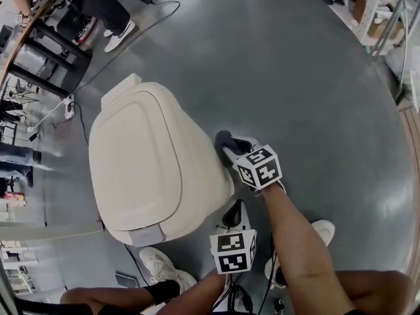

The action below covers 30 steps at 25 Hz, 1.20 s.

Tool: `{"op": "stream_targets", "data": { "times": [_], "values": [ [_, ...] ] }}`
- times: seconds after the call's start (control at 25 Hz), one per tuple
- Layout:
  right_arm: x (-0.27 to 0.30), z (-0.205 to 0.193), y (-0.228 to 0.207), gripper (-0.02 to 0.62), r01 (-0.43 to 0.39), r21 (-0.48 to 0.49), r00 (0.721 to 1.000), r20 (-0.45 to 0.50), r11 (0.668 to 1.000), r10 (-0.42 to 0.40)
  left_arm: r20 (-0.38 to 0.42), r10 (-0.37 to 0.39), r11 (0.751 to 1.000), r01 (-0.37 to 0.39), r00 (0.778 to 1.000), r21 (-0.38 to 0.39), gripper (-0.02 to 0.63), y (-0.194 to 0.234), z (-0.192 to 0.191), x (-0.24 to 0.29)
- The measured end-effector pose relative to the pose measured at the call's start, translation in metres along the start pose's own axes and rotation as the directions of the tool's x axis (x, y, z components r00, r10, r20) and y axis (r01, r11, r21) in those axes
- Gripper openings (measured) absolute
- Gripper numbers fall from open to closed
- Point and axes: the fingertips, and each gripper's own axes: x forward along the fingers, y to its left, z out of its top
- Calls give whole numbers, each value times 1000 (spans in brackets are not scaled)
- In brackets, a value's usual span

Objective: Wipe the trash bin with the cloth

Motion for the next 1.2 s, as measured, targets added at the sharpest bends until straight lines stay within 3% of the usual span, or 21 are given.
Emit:
{"op": "stream_targets", "data": {
  "times": [0.32,0.48,0.64,0.88,1.04,1.2],
  "values": [
    [-64,72,27,98,31,-172,993,118,985,-10,71,-15,1000,15,997,-6,-3,-7,24,-26],
    [-122,110,47,98,127,-189,981,170,974,-95,112,-39,999,38,993,9,-3,-19,42,-64],
    [-169,109,82,98,224,-183,971,130,957,-202,151,-46,998,41,988,38,-3,-18,55,-107],
    [-226,128,142,98,309,-205,948,141,929,-285,240,-55,995,32,969,97,-3,-10,79,-172],
    [-253,120,196,98,358,-212,931,150,909,-332,271,-37,995,9,962,103,-2,22,65,-224],
    [-273,102,240,98,436,-177,900,111,882,-422,342,8,993,-49,940,110,-2,54,62,-275]
  ]
}}
